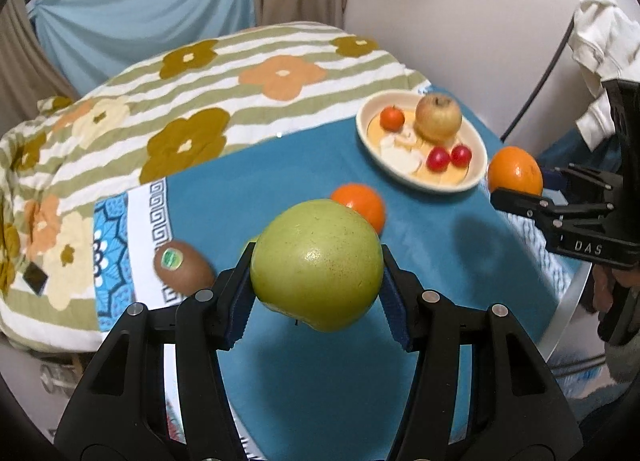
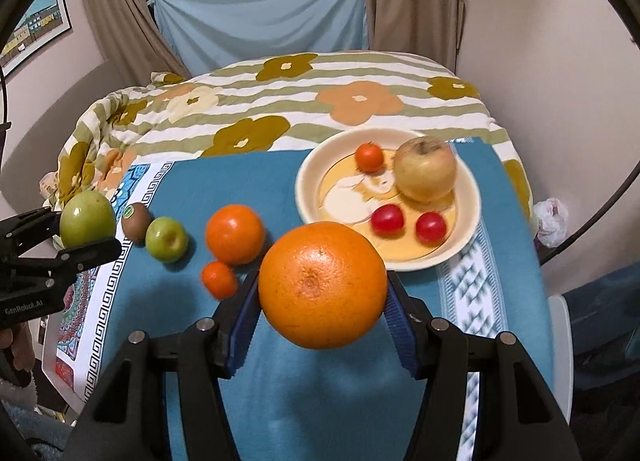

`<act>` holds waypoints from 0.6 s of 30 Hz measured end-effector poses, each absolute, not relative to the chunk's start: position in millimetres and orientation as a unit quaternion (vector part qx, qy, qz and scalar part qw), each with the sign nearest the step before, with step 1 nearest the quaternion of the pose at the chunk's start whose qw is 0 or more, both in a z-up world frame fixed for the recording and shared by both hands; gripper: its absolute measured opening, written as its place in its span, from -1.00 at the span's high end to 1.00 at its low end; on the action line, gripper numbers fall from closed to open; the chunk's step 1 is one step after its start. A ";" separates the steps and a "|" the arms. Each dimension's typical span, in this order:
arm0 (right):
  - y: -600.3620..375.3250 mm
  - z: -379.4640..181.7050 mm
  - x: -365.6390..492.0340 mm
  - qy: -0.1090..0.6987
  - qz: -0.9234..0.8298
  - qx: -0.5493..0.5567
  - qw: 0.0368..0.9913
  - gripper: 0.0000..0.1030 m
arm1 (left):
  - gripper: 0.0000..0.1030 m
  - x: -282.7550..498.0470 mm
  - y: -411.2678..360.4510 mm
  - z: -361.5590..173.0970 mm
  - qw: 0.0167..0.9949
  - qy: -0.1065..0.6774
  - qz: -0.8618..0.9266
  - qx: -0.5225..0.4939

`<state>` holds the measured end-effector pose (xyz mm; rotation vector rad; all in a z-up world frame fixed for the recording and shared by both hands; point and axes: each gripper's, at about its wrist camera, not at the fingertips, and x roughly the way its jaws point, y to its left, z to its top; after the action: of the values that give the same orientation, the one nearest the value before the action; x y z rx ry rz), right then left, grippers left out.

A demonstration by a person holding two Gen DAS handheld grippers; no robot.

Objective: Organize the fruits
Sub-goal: 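Lift the green apple with the left gripper while the right grasps the large orange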

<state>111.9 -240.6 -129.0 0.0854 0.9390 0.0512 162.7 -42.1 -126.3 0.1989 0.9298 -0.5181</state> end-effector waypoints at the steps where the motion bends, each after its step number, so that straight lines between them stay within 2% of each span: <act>1: -247.1 -127.9 114.3 0.452 0.028 0.040 0.891 -0.06 | -0.17 164.5 -49.1 -123.8 0.859 0.441 -0.244 0.091; 9: -291.7 -124.8 132.7 0.446 0.049 0.019 0.893 -0.06 | -0.17 184.3 -104.7 -122.9 0.864 0.444 -0.230 0.066; 18: -334.8 -137.5 158.2 0.450 0.078 0.012 0.890 -0.06 | -0.17 206.3 -167.5 -147.9 0.858 0.461 -0.219 0.053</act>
<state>158.2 -334.8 -137.5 0.0250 0.9338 0.1612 206.3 -167.5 -147.9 0.1112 0.9677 -0.4604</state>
